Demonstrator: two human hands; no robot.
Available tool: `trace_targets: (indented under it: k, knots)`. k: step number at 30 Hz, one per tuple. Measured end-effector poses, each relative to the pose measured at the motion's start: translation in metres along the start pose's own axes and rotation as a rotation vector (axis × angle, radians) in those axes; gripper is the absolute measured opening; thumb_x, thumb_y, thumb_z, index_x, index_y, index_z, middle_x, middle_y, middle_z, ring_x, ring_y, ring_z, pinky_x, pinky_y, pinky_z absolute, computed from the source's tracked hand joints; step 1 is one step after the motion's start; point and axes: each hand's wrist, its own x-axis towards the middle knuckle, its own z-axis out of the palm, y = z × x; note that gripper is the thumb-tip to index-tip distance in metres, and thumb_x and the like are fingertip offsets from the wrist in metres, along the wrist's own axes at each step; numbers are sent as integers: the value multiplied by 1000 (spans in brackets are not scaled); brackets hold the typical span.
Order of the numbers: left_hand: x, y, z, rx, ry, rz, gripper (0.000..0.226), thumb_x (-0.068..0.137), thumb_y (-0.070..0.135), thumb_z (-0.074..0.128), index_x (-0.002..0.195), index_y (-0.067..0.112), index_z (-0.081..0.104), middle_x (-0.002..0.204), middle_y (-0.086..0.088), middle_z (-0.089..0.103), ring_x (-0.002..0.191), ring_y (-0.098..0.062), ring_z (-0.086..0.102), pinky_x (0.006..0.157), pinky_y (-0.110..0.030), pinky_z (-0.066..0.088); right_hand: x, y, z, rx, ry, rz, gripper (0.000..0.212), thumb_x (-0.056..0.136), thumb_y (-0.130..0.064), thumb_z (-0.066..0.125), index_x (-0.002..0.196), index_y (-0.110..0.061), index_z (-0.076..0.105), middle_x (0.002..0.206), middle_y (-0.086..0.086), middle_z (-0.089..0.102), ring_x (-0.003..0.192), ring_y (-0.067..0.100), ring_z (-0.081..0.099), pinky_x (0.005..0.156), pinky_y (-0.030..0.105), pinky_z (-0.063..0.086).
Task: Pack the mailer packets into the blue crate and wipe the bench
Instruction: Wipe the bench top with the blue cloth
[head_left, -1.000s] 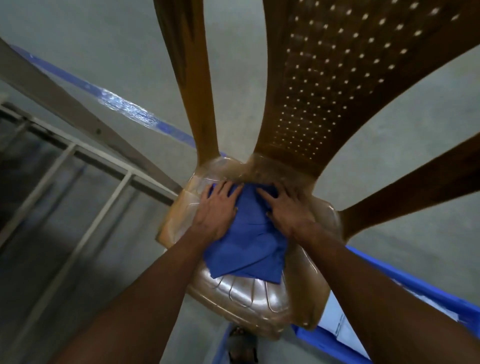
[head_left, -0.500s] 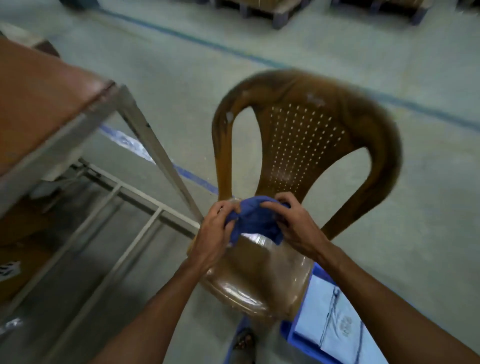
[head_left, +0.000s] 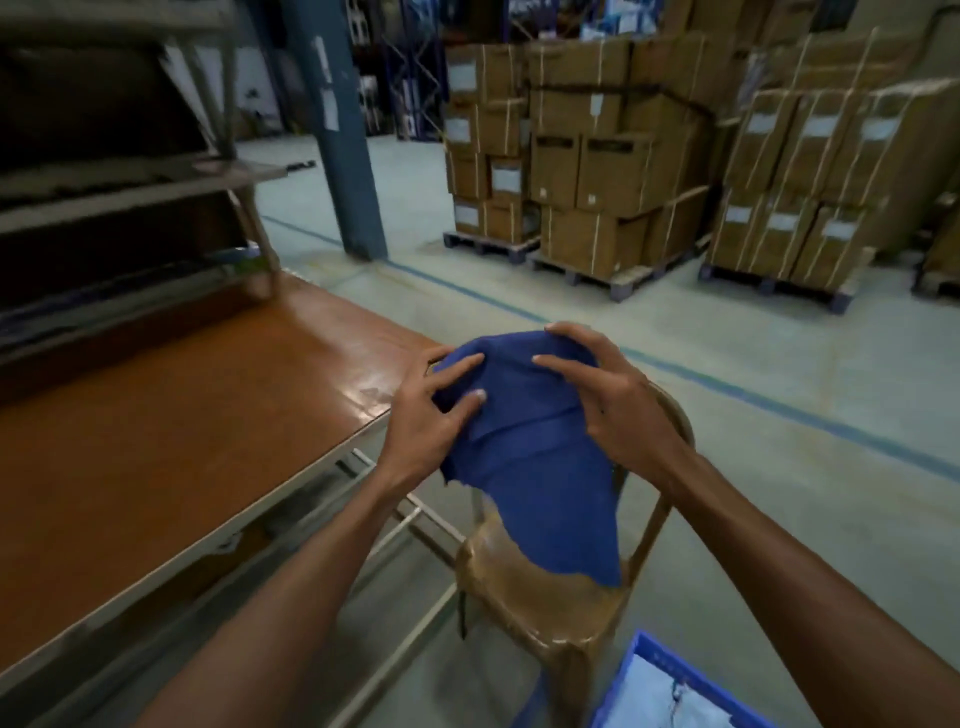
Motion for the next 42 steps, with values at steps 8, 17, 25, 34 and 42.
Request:
trace_targets:
  k: [8, 17, 25, 34, 42]
  knots:
    - [-75, 52, -170, 286, 185, -31, 35, 72, 21, 86, 106, 26, 77, 120, 4, 57, 106, -4, 52, 91, -4, 34, 34, -132, 33, 106, -53, -228, 56, 80, 6, 72, 133, -3, 57, 141, 15, 42, 136, 25, 40, 114, 30, 33]
    - [-242, 34, -389, 561, 489, -71, 29, 83, 8, 76, 111, 15, 75, 120, 1, 61, 104, -7, 57, 89, -9, 40, 65, -369, 186, 275, -65, -432, 52, 80, 4, 42, 122, -10, 68, 136, 19, 51, 122, 31, 49, 109, 24, 32]
    - [-382, 4, -565, 640, 467, -274, 65, 70, 29, 81, 130, 13, 62, 133, 0, 41, 119, -1, 40, 97, 0, 27, 77, -577, 311, 508, -201, -500, 36, 86, 1, 55, 119, -7, 69, 130, 9, 62, 117, 28, 60, 100, 45, 48]
    - [-456, -47, -676, 838, 555, -351, 32, 80, 1, 77, 112, 7, 74, 125, -2, 51, 108, 5, 43, 93, 1, 29, 83, -678, 439, 552, -368, -566, 41, 86, 8, 58, 126, -2, 63, 136, 15, 55, 123, 30, 55, 107, 24, 37]
    - [-439, -153, -759, 854, 594, -546, 35, 89, 7, 70, 123, 2, 65, 130, -6, 50, 107, 9, 39, 97, -1, 28, 137, -724, 587, 717, -435, -478, 32, 93, -4, 47, 115, 0, 69, 130, 21, 58, 115, 36, 59, 101, 20, 36]
